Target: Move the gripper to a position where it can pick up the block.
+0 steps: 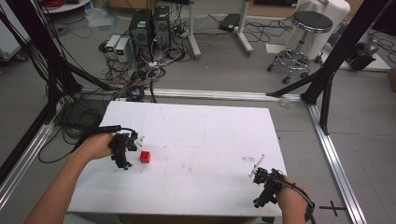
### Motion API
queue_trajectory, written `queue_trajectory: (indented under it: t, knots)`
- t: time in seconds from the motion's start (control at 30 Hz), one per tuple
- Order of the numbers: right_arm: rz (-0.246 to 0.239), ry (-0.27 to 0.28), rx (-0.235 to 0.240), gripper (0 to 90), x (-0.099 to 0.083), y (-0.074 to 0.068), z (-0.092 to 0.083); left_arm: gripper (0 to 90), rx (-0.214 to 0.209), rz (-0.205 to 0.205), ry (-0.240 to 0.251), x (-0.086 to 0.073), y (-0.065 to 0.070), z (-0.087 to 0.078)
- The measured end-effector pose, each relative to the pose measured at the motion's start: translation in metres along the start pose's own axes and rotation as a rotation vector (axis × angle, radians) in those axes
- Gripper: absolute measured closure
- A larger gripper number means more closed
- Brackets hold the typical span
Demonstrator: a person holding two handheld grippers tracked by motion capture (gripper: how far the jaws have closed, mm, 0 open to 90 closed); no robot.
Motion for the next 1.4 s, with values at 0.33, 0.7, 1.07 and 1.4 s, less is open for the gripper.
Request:
queue_trajectory:
  t: [0.33,0.7,1.07,1.4]
  knots:
    - [0.0,0.009,0.006,6.0,0.0,-0.001,0.0,23.1,-0.024,0.034,-0.006,0.019,-0.004,0.011]
    - [-0.004,0.019,0.007,6.0,0.0,0.0,0.0,23.0,-0.015,0.084,-0.01,0.035,-0.013,0.017]
    - [-0.003,0.025,0.011,6.0,0.0,-0.001,-0.002,23.2,-0.027,0.114,-0.044,0.04,-0.014,0.037]
    - [-0.007,0.021,0.009,6.0,0.002,-0.001,-0.002,23.1,-0.046,0.138,-0.056,0.039,-0.012,0.046]
Point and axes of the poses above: each handheld gripper's, and its own axes: z roughly forward along the jaws, x roughly out of its top, y roughly to its right, the point moved 10 cm from there along z, roughly forward along the jaws, and after that the axes turned 8 degrees about -z, right-handed, at the moved point
